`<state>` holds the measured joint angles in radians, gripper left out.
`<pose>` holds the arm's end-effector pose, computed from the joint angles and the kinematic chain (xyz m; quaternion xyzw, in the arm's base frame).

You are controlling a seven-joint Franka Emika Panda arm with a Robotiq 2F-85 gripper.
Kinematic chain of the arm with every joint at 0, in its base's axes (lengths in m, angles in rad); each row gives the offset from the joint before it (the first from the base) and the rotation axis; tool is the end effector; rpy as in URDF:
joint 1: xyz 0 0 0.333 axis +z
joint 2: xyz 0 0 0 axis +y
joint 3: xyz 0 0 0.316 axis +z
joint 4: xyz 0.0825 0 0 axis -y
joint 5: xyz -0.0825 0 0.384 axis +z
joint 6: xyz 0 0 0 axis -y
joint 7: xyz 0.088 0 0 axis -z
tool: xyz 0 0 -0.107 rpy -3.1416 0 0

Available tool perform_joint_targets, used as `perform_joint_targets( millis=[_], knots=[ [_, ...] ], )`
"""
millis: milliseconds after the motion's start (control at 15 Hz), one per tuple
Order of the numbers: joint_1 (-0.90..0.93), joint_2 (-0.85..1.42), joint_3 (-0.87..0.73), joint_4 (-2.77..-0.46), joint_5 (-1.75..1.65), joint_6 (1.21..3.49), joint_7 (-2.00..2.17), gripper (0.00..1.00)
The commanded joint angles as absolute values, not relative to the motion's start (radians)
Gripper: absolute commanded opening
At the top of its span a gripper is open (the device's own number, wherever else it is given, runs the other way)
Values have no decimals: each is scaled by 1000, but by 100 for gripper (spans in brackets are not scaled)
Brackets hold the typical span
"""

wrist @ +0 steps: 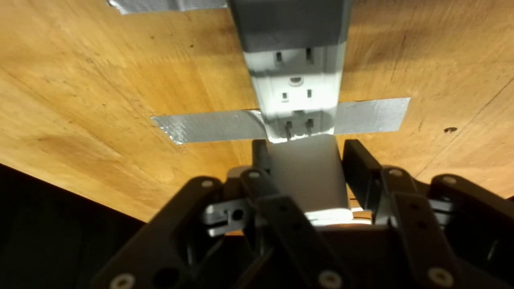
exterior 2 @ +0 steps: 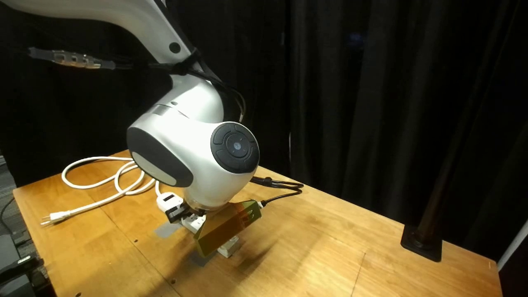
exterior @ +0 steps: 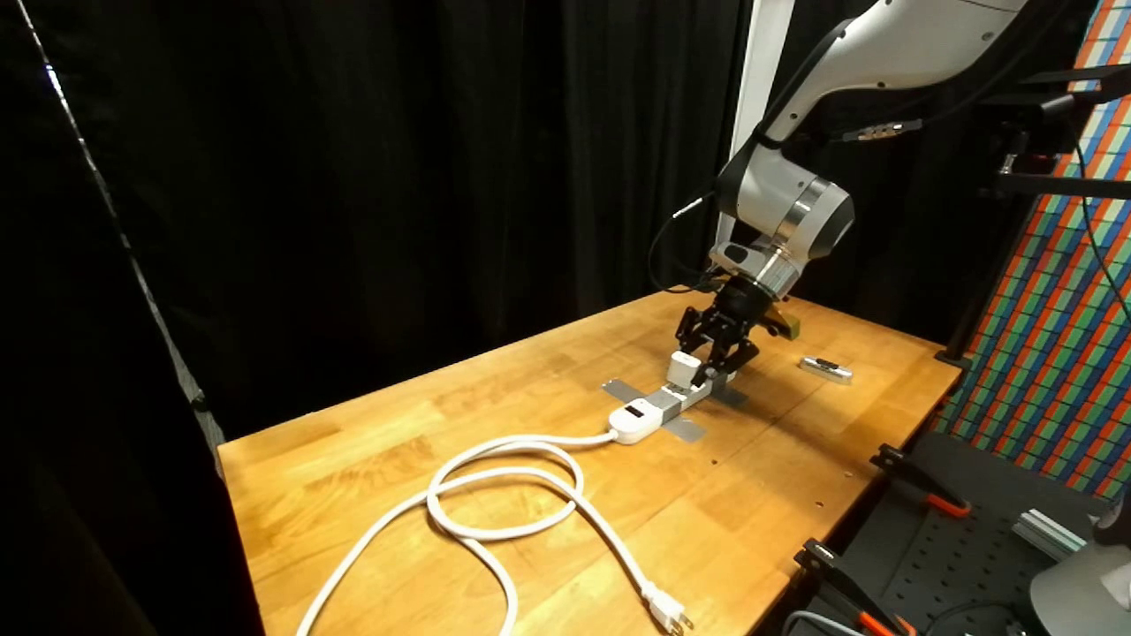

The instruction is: Put the charging block on the extension cord

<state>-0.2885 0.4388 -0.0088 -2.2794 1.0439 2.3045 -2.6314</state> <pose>0.4724 -0.1265 0.1386 -0.7040 -0.6226 -0.2717 0.2074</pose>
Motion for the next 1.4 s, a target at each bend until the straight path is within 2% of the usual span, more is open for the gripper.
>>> perform_joint_targets(
  millis=[0,867,1333],
  knots=[
    [-257,475,-38,-2260,1066,2330,-2621,24],
    [-213,547,-39,-2243,1058,2408,-2505,24],
    [-170,511,-25,-2281,1056,2512,-2517,24]
  ],
)
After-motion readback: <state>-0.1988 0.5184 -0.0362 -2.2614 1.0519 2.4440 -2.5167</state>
